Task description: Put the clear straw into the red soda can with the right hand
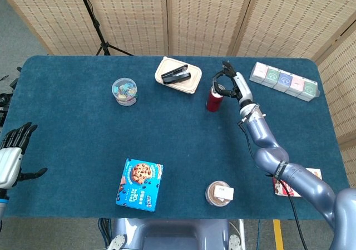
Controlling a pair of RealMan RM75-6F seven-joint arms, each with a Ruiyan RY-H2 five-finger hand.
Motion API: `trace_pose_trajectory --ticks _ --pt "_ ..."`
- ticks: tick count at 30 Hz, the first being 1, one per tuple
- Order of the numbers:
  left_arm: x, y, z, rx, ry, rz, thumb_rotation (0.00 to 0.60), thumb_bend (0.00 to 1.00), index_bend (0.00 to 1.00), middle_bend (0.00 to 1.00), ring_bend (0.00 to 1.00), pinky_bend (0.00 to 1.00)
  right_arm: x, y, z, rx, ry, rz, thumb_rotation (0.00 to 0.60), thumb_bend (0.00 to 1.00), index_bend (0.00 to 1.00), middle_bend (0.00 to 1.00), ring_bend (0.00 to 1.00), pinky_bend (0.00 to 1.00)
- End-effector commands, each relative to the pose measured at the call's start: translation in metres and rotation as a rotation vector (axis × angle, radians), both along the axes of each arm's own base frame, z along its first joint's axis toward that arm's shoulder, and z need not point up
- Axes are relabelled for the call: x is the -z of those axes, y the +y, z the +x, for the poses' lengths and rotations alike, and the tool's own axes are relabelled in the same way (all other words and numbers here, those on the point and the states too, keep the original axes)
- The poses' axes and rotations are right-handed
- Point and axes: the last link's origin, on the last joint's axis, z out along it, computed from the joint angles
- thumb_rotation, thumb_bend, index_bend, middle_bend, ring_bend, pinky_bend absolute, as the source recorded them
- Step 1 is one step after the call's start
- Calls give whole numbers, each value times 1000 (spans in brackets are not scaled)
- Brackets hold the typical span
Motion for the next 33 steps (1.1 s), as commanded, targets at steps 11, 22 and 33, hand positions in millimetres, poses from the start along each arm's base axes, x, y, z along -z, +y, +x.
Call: trace_pose_trajectory --ticks 11,22,33 --pt "-1 -1 0 4 9 2 600 0 0 0 0 0 -5 2 5 -36 -2 -15 600 353 337 0 0 0" --pt "-4 -5 -2 -2 27 9 600 0 0 0 0 0 -42 34 -11 -262 432 -196 600 163 206 0 0 0" --pt "-9 -11 -3 10 53 40 600 0 0 0 0 0 -78 134 -79 -371 1036 -373 600 0 0 0 0 0"
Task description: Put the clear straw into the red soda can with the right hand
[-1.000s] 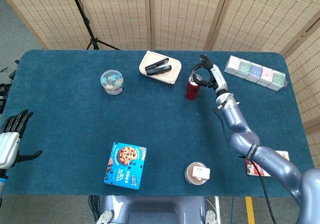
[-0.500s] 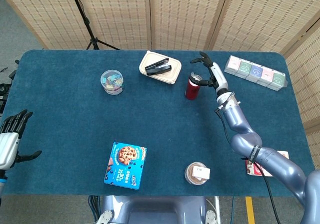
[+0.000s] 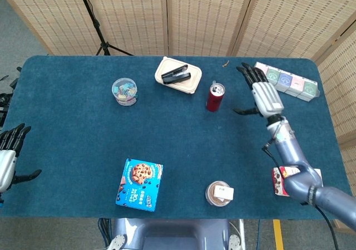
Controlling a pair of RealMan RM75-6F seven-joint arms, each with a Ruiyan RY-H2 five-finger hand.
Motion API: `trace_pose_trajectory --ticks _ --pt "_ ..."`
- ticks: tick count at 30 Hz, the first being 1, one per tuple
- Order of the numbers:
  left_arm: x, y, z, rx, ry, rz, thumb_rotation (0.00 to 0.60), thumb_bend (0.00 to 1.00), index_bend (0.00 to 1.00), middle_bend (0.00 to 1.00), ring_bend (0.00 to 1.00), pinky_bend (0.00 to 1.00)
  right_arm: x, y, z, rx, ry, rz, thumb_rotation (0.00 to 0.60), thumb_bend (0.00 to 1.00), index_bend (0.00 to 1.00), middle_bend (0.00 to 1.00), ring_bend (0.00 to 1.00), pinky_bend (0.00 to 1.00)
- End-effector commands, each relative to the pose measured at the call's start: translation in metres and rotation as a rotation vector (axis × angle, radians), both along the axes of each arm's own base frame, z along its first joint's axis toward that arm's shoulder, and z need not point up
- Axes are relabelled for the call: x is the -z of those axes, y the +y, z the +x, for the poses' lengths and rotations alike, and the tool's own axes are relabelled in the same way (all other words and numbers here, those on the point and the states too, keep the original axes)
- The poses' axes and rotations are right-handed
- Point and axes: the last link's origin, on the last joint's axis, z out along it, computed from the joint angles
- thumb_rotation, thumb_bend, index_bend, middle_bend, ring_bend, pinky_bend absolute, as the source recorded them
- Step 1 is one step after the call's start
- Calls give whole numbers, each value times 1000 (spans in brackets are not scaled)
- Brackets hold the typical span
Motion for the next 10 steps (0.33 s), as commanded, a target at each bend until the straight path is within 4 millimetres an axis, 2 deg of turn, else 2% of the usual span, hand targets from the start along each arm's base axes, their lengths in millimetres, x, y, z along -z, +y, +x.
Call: trace_pose_trajectory --ticks 1,3,10 --pt "-2 -4 -1 8 4 11 600 0 0 0 0 0 -14 66 -41 4 209 -34 600 0 0 0 0 0" --pt "-3 -7 -1 13 7 11 600 0 0 0 0 0 -16 87 -56 24 248 -28 600 0 0 0 0 0" --pt "-7 -12 -3 24 17 30 600 0 0 0 0 0 -18 125 -79 35 312 -97 600 0 0 0 0 0"
